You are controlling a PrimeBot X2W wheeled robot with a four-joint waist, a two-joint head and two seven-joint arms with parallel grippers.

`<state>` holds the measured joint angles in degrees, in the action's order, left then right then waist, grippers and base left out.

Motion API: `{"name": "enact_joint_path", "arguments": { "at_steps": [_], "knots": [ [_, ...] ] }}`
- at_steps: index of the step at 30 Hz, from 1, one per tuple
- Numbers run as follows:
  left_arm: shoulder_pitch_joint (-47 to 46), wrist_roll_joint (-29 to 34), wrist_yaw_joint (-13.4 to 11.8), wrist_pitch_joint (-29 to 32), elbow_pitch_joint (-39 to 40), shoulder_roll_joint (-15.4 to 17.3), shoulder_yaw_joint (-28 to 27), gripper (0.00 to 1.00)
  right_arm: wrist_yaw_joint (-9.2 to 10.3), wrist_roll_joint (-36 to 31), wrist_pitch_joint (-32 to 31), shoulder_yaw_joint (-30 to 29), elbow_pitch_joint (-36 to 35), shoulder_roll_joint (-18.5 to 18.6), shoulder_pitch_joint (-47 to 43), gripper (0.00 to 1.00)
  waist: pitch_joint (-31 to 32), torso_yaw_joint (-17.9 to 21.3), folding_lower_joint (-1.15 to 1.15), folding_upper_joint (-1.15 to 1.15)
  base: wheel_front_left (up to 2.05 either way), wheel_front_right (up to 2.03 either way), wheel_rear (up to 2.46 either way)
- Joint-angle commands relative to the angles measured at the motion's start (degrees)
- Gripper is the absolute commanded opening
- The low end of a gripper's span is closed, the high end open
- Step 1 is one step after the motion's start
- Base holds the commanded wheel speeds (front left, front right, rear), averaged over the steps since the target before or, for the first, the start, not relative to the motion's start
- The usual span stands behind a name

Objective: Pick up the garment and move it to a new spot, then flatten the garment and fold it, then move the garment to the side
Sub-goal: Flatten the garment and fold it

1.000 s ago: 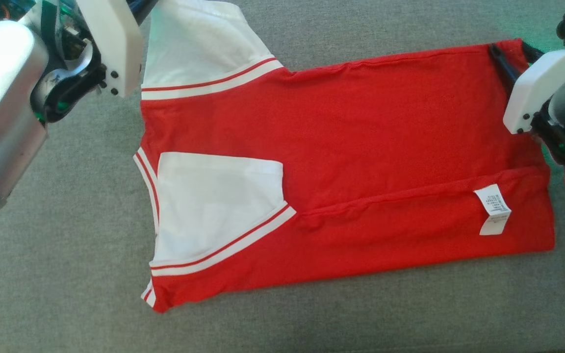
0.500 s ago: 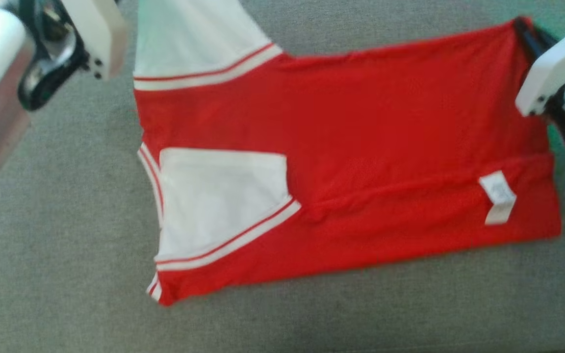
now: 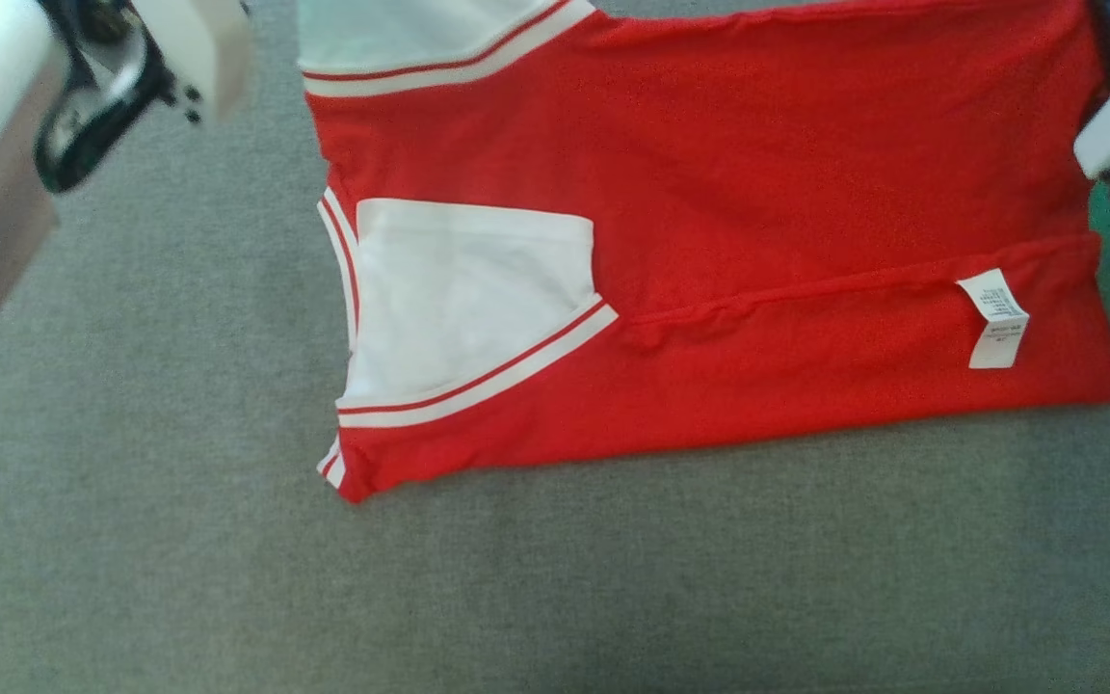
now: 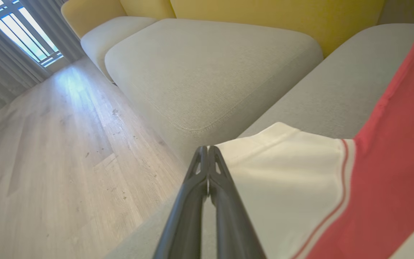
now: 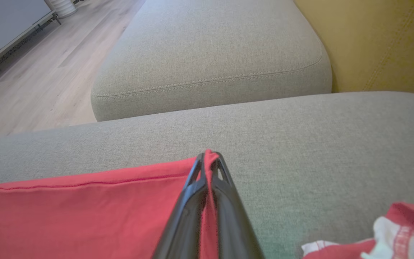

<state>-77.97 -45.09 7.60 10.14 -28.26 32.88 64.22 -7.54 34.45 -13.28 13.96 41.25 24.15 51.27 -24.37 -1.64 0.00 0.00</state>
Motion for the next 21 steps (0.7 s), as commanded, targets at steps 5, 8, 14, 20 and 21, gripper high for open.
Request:
{"name": "enact_joint_path", "arguments": {
  "at_steps": [5, 8, 14, 20, 21],
  "knots": [
    [2.69, -1.99, -0.80, 1.08, 7.00, 4.86, -1.24, 0.00, 0.05, 4.09, 1.18, -0.26, -4.57, 3.27, -5.50, 0.00, 1.13, -1.91, 0.00, 0.00, 0.00, 0.00, 0.00],
    [5.78, -2.63, -2.69, 0.90, 11.67, 6.93, -1.11, 0.00, 0.05, 5.80, 1.52, -0.63, -6.21, 4.89, -8.12, 0.00, 1.94, -2.88, 0.00, 0.00, 0.00, 0.00, 0.00],
    [12.98, -4.17, -7.58, 0.67, 22.75, 11.55, -0.65, 0.00, 0.05, 8.21, 1.97, -1.70, -10.64, 7.58, -15.00, 0.00, 3.70, -4.31, 0.00, 0.00, 0.00, 0.00, 0.00],
    [18.90, -5.16, -13.08, 0.29, 32.93, 16.02, -0.52, 0.00, 0.05, 9.82, 1.95, -4.10, -16.14, 9.23, -23.11, 0.00, 4.99, -5.05, 0.00, 0.00, 0.00, 0.00, 0.00],
    [19.85, -5.22, -13.96, 0.20, 34.50, 16.74, -0.42, 0.00, 0.05, 9.91, 1.90, -4.62, -17.13, 9.27, -24.43, 0.00, 5.16, -5.09, 0.00, 0.00, 0.00, 0.00, 0.00]
  ]
}}
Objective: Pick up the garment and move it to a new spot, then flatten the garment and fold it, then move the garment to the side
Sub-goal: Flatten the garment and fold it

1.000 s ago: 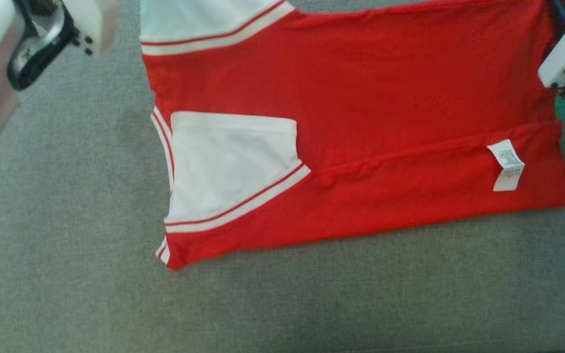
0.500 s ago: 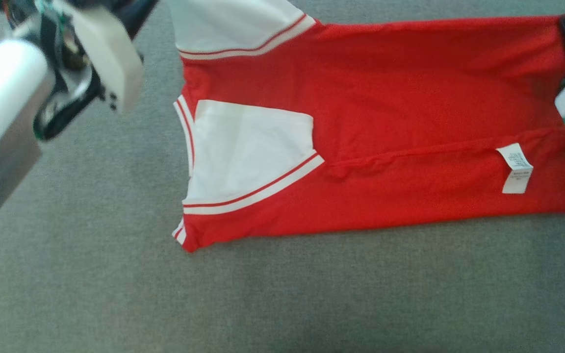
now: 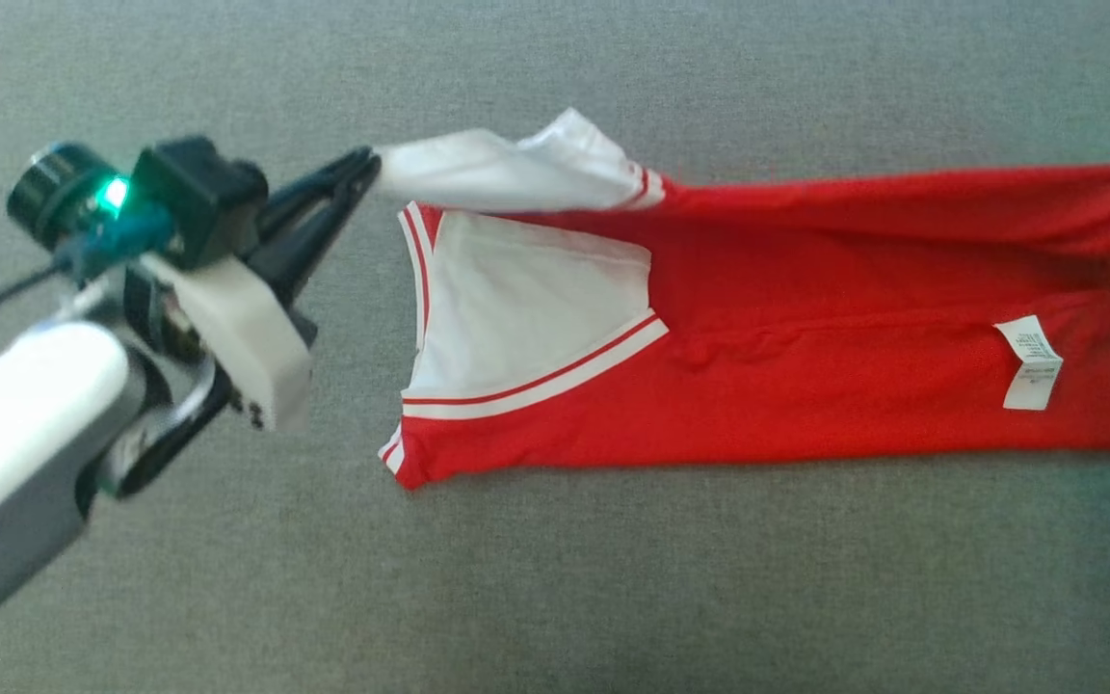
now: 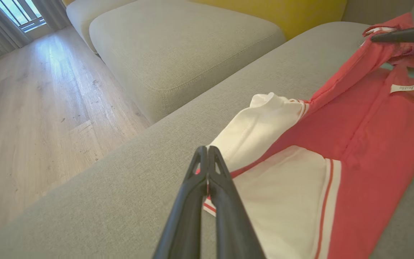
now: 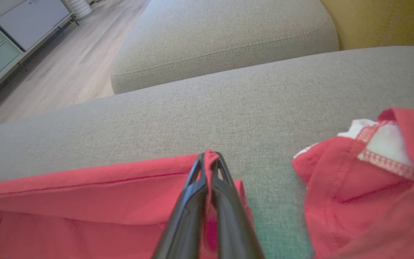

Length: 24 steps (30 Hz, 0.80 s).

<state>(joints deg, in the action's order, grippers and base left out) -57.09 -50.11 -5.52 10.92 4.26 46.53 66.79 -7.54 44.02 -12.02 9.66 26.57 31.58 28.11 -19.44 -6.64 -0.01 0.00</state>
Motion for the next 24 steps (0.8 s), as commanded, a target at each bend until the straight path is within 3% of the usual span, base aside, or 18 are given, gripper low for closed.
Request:
{"name": "enact_joint_path", "arguments": {
  "at_steps": [1, 7, 17, 18, 19, 20, 21, 24],
  "knots": [
    [-0.06, -0.28, -1.76, -0.68, 3.48, 3.74, -2.89, 0.00, 0.05, 0.37, 0.63, -0.91, -3.42, 1.87, -2.58, 0.00, 0.38, -0.15, 0.01, 0.00, 0.00, 0.00, 0.00],
    [5.63, -0.83, -6.78, -1.15, 10.61, 6.52, -1.72, 0.00, 0.05, -0.03, -0.01, -4.36, -8.22, 1.40, -9.40, 0.00, 1.13, -0.37, 0.01, 0.00, 0.00, 0.00, 0.00],
    [13.71, -2.42, -11.52, -3.90, 14.35, 5.74, 0.77, 0.00, 0.05, -1.24, -1.01, -9.21, -14.68, -1.10, -17.93, 0.00, 1.70, -0.74, 0.01, 0.00, 0.00, 0.00, 0.00],
    [14.24, -2.58, -11.74, -4.22, 14.20, 5.52, 0.90, 0.00, 0.05, -1.30, -1.20, -9.61, -15.20, -1.37, -18.60, 0.04, 1.81, -0.76, 0.01, 0.00, 0.00, 0.00, 0.00],
    [15.16, -2.71, -12.09, -4.93, 13.85, 4.95, 1.18, 0.00, 0.05, -1.64, -1.93, -10.34, -15.86, -1.83, -20.06, 0.87, 2.13, -0.80, 0.01, 0.00, 0.00, 0.00, 0.00],
    [15.68, -2.89, -12.28, -5.28, 13.58, 4.63, 1.30, 0.00, 0.05, -1.94, -2.27, -10.73, -16.10, -2.09, -20.74, 1.00, 2.37, -0.77, 0.01, 0.00, 0.00, 0.00, 0.00],
    [16.15, -2.82, -12.41, -5.51, 13.23, 4.44, 1.56, 0.30, 0.05, -2.20, -2.39, -11.09, -16.44, -2.41, -21.33, 1.00, 2.67, -0.70, 0.01, 0.00, 0.00, 0.00, 0.00],
    [17.87, -3.41, -13.02, -6.28, 12.30, 3.64, 2.02, 0.88, 0.05, -2.52, -2.77, -12.18, -17.39, -3.42, -23.35, 1.00, 3.73, -0.43, 0.01, 0.00, 0.00, 0.00, 0.00]
  ]
}}
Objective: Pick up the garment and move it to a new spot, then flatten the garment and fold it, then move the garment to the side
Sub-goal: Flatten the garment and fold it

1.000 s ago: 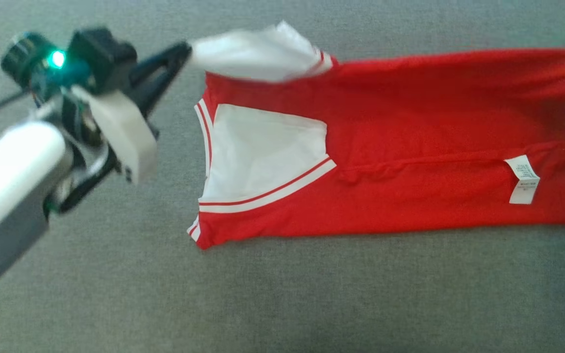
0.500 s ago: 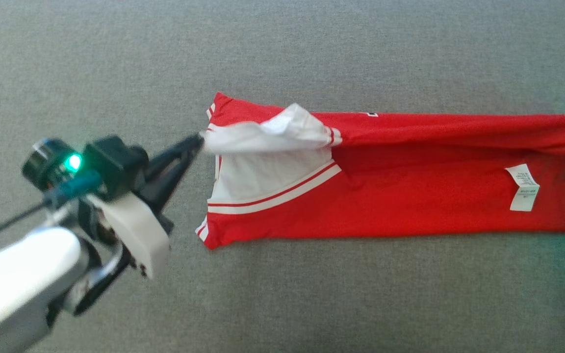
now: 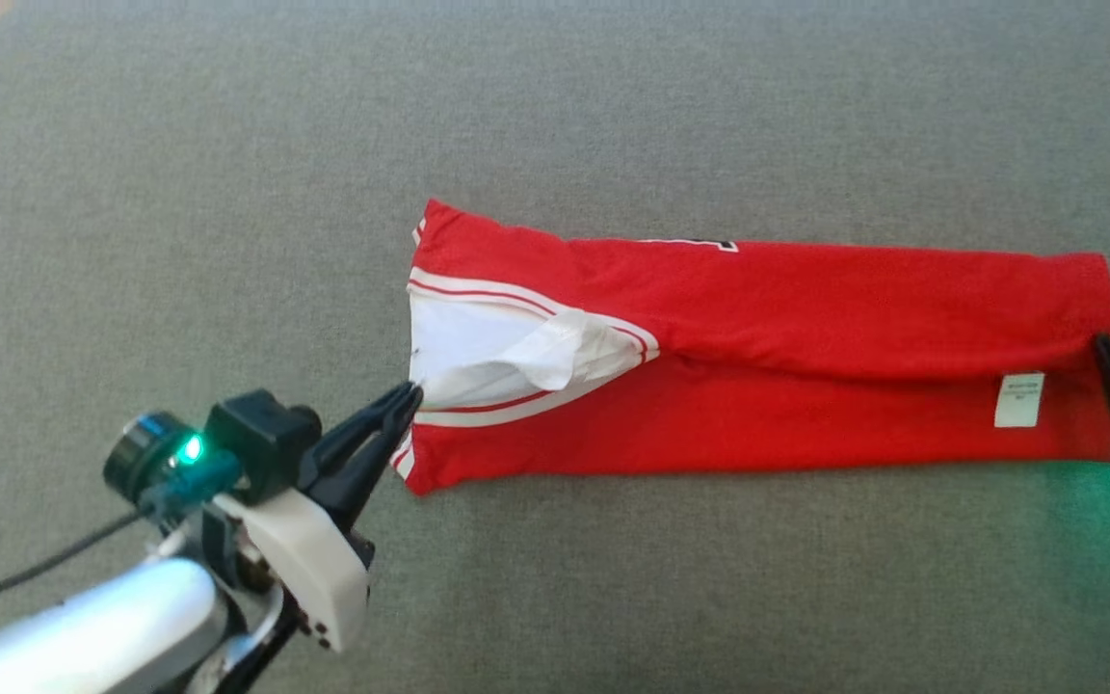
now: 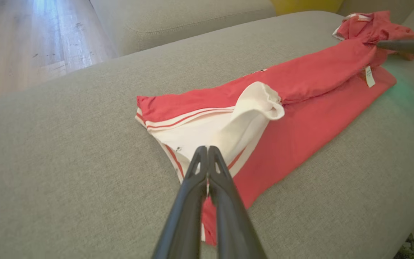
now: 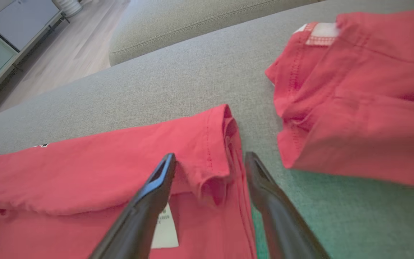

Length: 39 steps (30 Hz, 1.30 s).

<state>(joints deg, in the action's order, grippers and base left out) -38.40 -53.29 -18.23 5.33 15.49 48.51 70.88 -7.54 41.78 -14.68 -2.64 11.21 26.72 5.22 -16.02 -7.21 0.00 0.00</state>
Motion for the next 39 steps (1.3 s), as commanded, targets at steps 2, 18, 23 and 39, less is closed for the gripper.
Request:
{"name": "enact_joint_path", "arguments": {
  "at_steps": [2, 18, 23, 39],
  "knots": [
    [0.48, -0.64, -1.15, -1.84, 0.44, 1.07, -2.11, 1.00, 0.05, -0.49, -0.19, -0.78, -2.54, 0.75, -1.88, 1.00, 1.29, 0.40, 0.00, 0.00, 0.00, 0.00, 0.00],
    [16.74, -1.07, -11.36, -20.15, -10.59, -12.17, -10.19, 1.00, 0.05, -7.80, 2.69, -7.79, -3.30, -11.75, -8.35, 1.00, 8.99, 1.52, 0.00, 0.00, 0.00, 0.00, 0.00],
    [21.93, 6.44, -11.77, -20.30, -11.64, -17.77, -15.67, 1.00, 0.05, -12.19, 3.86, -10.98, 1.62, -15.56, -4.36, 1.00, 9.90, 0.01, 0.00, 0.00, 0.00, 0.00, 0.00],
    [30.92, 21.59, -6.25, -20.33, -15.49, -29.41, -26.36, 1.00, 0.05, -24.47, 2.33, -21.71, 20.21, -15.74, 6.90, 1.00, 8.78, -6.23, 0.00, 0.00, 0.00, 0.00, 0.00]
  ]
}}
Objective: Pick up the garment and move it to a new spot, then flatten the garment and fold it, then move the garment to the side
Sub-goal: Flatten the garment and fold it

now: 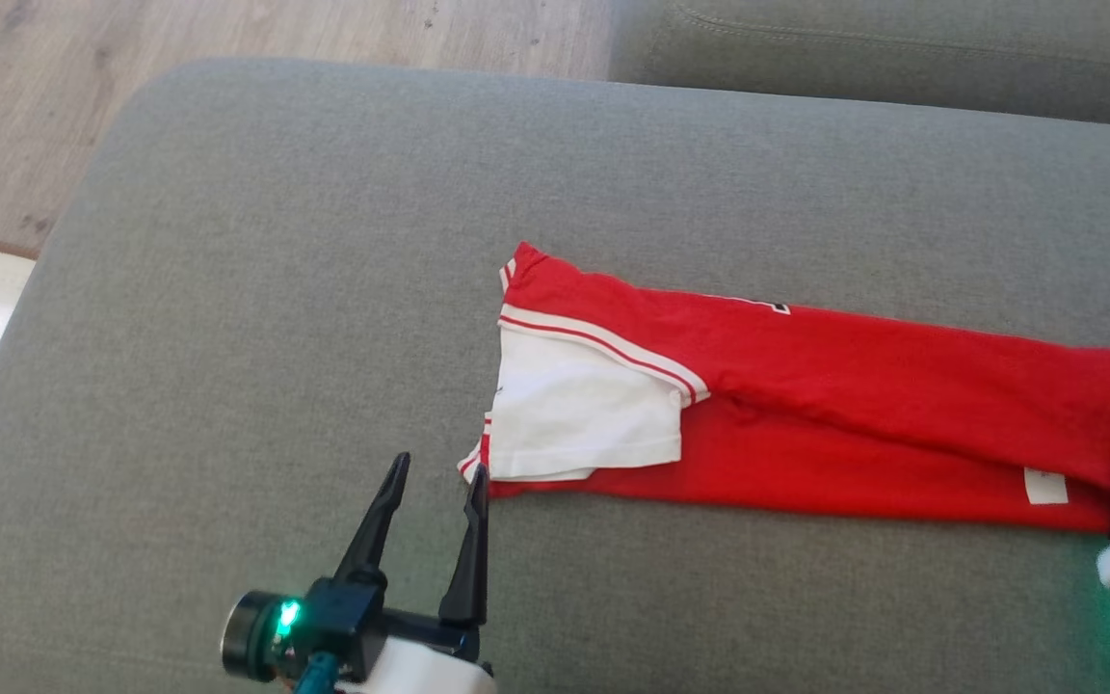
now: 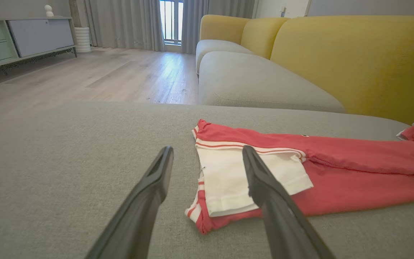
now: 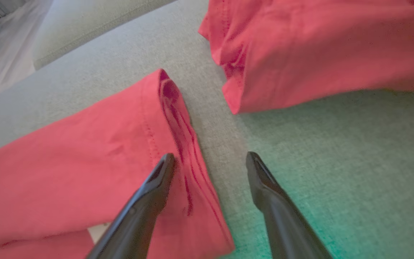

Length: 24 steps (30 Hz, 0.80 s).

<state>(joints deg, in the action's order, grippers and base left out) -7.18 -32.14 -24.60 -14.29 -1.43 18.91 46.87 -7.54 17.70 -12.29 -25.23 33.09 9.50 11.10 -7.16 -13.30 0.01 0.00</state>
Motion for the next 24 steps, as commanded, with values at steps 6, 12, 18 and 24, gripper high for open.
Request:
{"name": "enact_joint_path", "arguments": {
  "at_steps": [6, 12, 18, 24],
  "knots": [
    [1.17, 2.78, 2.46, -0.71, 0.29, -1.68, -4.93, 1.00, 0.05, -0.88, -2.93, -0.14, 0.72, -0.94, 1.01, 0.52, -0.06, -0.17, -0.01, 0.00, 0.00, 0.00, 0.00],
    [1.88, 4.46, 4.13, -0.71, -0.90, -3.00, -6.86, 1.00, 0.05, 2.68, -5.10, 3.84, -0.92, -1.27, 0.18, 0.00, 0.17, 0.60, -0.01, 0.00, 0.00, 0.00, 0.00],
    [2.47, 5.89, 5.16, -0.71, -1.63, -3.85, -8.57, 1.00, 0.05, 4.15, -3.27, 4.91, -2.38, 0.54, -0.68, 0.00, 0.78, 1.28, -0.01, 0.00, 0.00, 0.00, 0.00],
    [3.34, 7.05, 6.12, -0.71, -1.98, -4.46, -9.80, 1.00, 0.05, 5.50, -2.81, 4.79, -3.42, 1.82, -1.33, 0.00, 1.07, 1.88, -0.01, 0.00, 0.00, 0.00, 0.00]
  ]
}}
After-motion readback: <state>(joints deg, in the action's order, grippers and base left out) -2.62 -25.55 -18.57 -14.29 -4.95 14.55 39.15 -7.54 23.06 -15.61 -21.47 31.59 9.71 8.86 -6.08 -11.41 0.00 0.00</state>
